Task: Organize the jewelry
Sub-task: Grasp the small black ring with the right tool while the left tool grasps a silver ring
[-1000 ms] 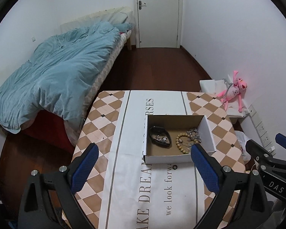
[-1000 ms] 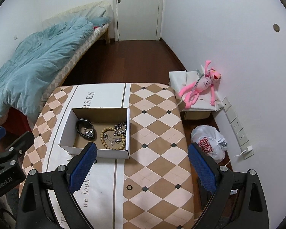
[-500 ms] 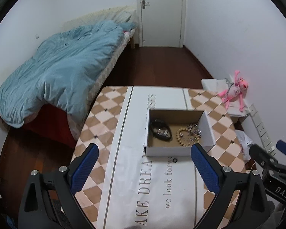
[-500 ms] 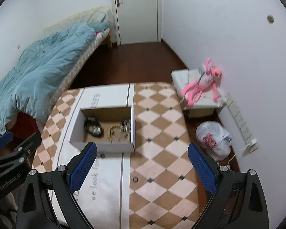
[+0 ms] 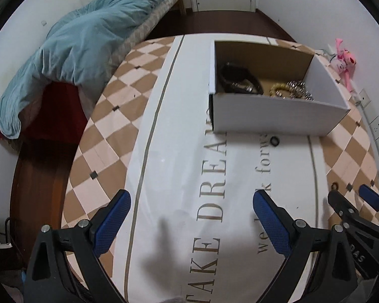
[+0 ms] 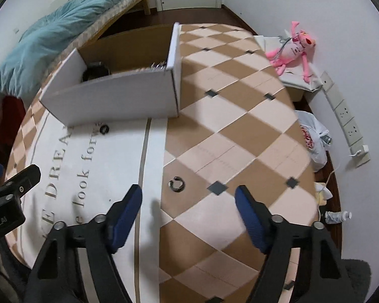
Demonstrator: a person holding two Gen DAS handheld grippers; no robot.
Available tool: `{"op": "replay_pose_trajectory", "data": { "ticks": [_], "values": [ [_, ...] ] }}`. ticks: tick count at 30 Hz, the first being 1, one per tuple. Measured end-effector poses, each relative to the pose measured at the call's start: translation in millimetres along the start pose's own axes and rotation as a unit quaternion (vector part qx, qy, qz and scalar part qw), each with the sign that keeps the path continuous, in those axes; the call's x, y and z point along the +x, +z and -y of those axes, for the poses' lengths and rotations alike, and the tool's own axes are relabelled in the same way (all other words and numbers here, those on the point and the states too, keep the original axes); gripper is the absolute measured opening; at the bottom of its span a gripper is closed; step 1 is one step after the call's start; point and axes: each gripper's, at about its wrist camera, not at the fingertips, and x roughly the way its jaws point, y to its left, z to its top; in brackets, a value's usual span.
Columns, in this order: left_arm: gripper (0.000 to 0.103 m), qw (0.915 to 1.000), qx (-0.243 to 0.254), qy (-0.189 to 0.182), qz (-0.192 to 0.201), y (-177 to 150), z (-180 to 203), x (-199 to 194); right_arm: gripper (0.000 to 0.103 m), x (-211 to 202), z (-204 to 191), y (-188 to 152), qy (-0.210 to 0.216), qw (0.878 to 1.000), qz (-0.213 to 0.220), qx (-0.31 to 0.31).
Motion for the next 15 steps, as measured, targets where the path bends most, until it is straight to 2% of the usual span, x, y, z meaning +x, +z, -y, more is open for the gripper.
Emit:
{"op": "replay_pose_trajectory", "data": {
  "ticks": [5, 7, 8, 15],
  "values": [
    [0.099, 1.0, 0.001, 0.003, -0.006, 0.4, 0.3, 6.5, 0.045, 9.4, -7.4, -2.4, -0.002, 1.0, 0.013, -0.013],
    [0.099, 1.0, 0.0, 0.001, -0.009, 1.8, 0.6, 9.2, 0.022, 10.1, -10.7, -2.2, -0.011, 0.999, 0.023, -0.026],
    [0.099, 0.9999, 0.0, 0.0, -0.01, 2.8, 0.6, 10.6, 0.014, 9.5, -11.6, -1.2, -0.01, 0.999, 0.025, -0.028],
    [0.099, 0.9997, 0.013, -0.012, -0.015, 10.1, 14.3, 22.3, 0.014, -3.5, 2.4, 3.4, 0.009, 0.999, 0.043, 0.003]
  ]
}}
